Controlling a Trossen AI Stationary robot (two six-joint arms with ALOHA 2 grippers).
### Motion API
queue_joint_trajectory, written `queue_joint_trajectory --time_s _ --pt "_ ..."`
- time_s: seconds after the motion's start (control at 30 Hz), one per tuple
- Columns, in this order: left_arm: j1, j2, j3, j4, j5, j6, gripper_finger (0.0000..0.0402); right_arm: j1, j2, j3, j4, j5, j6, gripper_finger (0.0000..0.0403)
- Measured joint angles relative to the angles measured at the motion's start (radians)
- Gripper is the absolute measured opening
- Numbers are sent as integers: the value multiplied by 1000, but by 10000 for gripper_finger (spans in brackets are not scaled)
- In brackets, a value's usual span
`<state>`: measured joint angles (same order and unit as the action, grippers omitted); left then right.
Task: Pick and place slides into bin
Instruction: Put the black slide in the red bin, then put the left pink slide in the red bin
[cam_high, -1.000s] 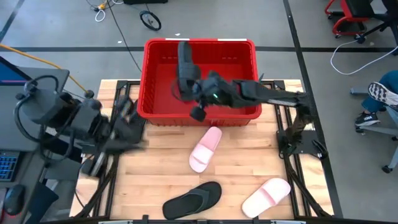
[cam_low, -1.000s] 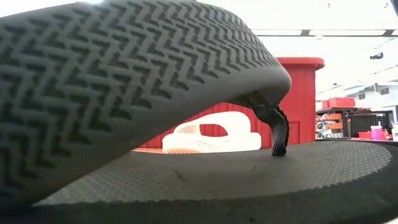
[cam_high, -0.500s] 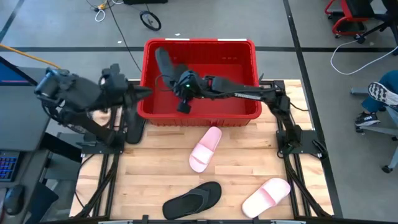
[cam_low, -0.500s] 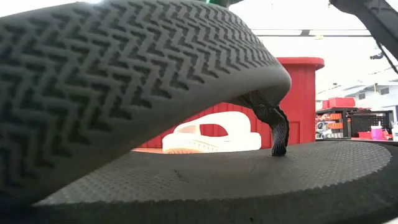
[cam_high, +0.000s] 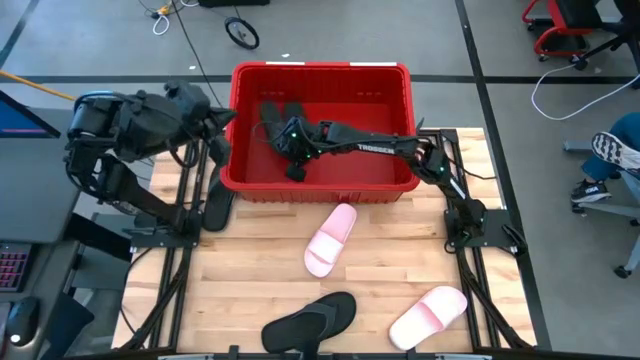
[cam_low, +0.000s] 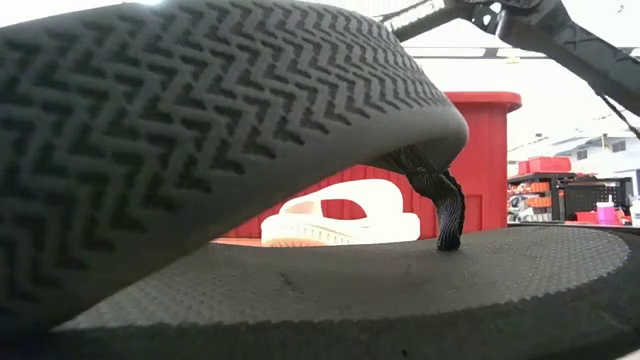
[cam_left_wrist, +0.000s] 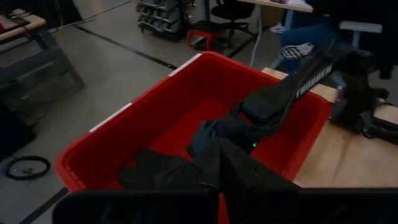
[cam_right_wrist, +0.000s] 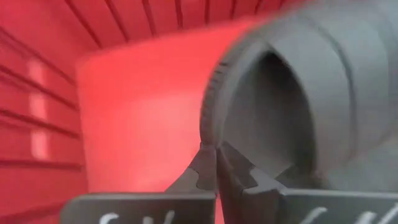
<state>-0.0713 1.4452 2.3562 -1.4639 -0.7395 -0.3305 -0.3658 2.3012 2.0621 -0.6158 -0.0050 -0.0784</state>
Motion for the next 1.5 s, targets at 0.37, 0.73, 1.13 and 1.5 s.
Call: queue_joint_trajectory --time_s 0.37,0.73,1.13,1.5 --pt "19 3 0 -1 2 -53 6 -38 61 2 126 -98 -44 42" --pt "18 24 0 -12 2 -78 23 -41 12 2 276 -176 -55 157" --pt "33 60 0 -79 1 -212 12 -22 -219 2 35 -208 8 160" --pt "100 131 -85 -105 216 -210 7 89 -554 3 -335 -169 124 72"
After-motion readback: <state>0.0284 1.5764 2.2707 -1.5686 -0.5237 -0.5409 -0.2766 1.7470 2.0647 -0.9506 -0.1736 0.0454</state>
